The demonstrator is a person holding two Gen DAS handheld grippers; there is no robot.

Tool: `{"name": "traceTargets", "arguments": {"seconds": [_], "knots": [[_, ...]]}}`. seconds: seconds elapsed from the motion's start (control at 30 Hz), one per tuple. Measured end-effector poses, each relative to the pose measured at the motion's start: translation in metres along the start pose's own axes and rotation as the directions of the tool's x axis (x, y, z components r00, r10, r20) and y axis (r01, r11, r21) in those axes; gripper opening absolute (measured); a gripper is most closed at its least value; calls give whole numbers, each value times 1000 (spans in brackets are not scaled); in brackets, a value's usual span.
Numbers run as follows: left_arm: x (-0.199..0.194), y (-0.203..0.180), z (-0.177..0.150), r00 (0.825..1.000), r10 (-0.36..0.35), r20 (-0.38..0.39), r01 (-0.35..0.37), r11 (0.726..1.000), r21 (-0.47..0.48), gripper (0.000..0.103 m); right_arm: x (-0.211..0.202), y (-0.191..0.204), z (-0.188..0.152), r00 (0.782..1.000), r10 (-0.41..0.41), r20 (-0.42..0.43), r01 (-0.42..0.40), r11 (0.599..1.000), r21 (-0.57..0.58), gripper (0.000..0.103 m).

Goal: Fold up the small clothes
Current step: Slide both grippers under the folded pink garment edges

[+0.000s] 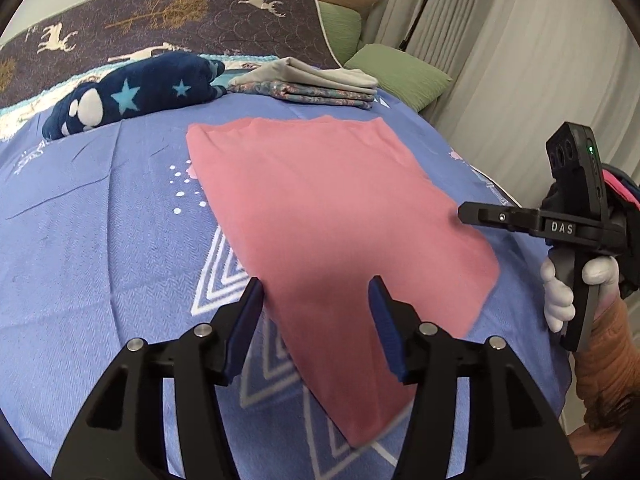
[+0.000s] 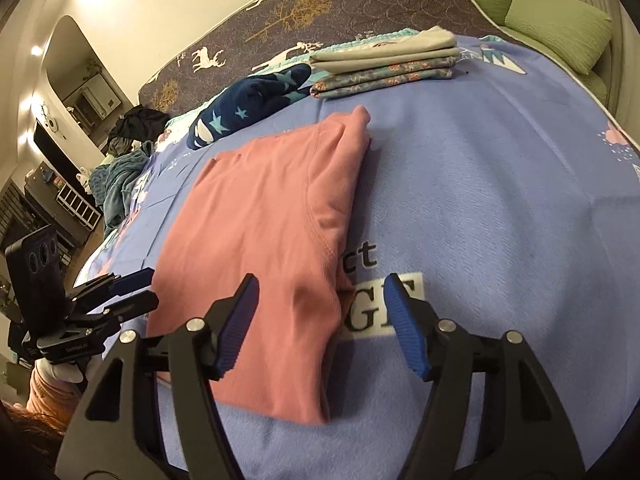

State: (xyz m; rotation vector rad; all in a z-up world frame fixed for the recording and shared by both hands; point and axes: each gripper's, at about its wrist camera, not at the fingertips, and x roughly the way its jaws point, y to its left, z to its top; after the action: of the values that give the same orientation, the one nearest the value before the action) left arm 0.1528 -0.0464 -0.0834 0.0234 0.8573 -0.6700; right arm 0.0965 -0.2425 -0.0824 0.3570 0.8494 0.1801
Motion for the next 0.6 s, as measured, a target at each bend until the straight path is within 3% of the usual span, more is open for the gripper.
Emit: {"name": "traceTargets", "arguments": {"seconds": [0.27, 0.6], "knots": [[23, 26, 11, 995, -86, -44, 81, 991, -108, 59, 28, -3, 13, 996, 50, -69, -51, 999, -2, 68], [38, 50, 18, 968, -248, -34, 234, 946, -225, 59, 46, -7, 30, 982, 152, -114, -154, 988, -2, 68]]}}
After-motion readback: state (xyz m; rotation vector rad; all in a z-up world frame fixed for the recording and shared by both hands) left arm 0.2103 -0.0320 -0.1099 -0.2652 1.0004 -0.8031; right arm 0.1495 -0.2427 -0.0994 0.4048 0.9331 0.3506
